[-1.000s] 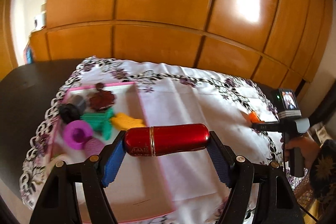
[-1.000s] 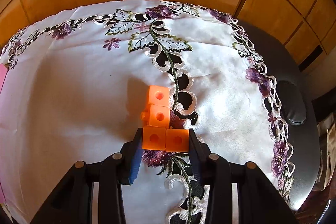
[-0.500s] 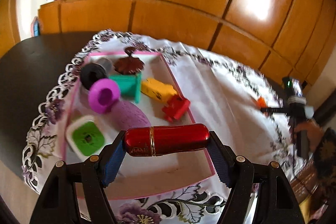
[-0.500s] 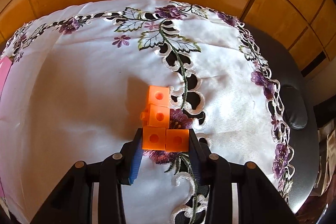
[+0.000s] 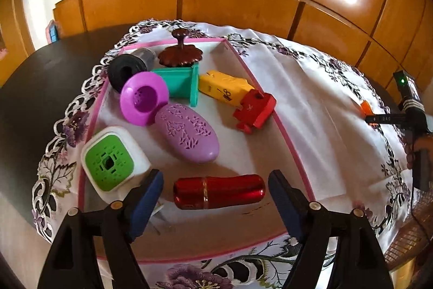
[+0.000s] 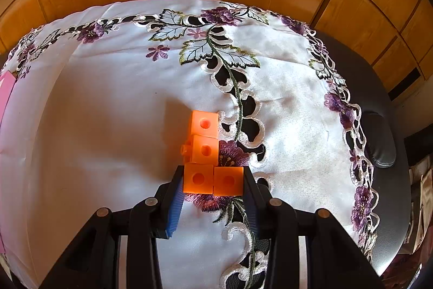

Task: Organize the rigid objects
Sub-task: 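Carry the red cylinder into the pink tray and open the left tool, then carry the orange cubes into the tray and open the right tool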

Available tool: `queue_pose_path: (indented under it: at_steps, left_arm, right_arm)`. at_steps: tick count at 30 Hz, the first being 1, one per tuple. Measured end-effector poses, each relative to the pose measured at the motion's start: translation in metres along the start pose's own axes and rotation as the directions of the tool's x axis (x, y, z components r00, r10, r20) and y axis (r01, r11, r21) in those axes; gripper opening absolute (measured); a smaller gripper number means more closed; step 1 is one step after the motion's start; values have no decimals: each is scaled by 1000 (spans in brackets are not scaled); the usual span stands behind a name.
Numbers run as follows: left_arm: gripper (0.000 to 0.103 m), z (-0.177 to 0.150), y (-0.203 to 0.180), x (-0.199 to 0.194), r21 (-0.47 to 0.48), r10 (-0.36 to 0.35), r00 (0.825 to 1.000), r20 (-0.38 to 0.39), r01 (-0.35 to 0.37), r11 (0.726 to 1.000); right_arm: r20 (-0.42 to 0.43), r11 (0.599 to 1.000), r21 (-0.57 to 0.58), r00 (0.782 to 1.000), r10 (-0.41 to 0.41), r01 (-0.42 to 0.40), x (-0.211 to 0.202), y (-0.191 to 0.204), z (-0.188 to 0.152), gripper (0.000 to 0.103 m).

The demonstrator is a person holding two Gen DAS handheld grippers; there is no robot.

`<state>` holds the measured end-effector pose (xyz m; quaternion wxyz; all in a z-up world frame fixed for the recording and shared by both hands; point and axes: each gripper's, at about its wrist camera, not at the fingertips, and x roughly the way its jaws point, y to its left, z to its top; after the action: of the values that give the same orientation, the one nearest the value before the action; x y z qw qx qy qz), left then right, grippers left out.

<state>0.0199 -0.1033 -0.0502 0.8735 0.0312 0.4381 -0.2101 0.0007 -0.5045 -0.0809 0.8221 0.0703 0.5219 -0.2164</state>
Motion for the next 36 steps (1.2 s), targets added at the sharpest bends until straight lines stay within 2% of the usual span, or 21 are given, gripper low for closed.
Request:
queue_pose_path:
  at_steps: [4, 9, 17, 24, 31, 36]
  left_arm:
    - [82, 6, -2, -15, 7, 30, 998, 63, -30, 1000]
    - [82, 16, -2, -37, -7, 86, 985, 150, -86, 996]
    - [82, 22, 17, -42, -75, 155, 977, 144, -145, 987]
    - [82, 19, 25, -47, -105, 166, 974, 153, -151, 983]
    - [82, 18, 37, -49, -132, 182, 971, 158, -162, 978]
    - [82, 16, 49, -52, -169, 199, 966, 164, -171, 971]
  right_arm:
    - [1, 1000, -2, 1000, -2, 2, 0, 0, 0, 39]
    - [10, 1000, -6, 1000, -2, 2, -3, 1, 1, 39]
    - [56, 999, -37, 998, 15, -13, -11, 9, 2, 39]
    - [79, 997, -70, 996, 43, -37, -18, 18, 1, 39]
    - [152, 984, -116, 976, 154, -137, -54, 41, 0, 39]
    - [194, 943, -223, 936, 293, -249, -92, 93, -2, 39]
